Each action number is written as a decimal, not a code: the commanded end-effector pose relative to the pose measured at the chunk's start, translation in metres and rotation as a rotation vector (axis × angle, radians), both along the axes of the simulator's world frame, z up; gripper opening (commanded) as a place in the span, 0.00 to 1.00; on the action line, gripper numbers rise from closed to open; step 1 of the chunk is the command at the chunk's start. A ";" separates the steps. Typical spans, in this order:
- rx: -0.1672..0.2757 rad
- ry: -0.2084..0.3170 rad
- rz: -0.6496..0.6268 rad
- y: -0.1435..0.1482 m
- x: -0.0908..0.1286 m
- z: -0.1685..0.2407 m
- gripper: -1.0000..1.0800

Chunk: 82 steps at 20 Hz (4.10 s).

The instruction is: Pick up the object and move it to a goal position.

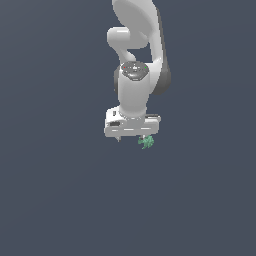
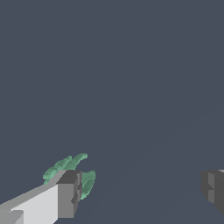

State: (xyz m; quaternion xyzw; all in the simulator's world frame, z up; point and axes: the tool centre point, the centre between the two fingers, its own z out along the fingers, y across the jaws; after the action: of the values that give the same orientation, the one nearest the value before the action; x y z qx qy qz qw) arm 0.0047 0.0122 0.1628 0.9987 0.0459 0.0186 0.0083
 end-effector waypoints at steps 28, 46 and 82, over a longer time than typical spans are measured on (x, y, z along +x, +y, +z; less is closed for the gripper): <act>0.007 0.041 0.417 0.083 -0.071 -0.099 0.96; 0.007 0.041 0.420 0.083 -0.071 -0.123 0.00; 0.007 0.041 0.420 0.226 0.023 -0.008 0.00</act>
State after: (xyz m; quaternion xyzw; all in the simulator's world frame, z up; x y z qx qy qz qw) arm 0.0246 0.2349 0.1525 0.9673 0.2535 0.0005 -0.0004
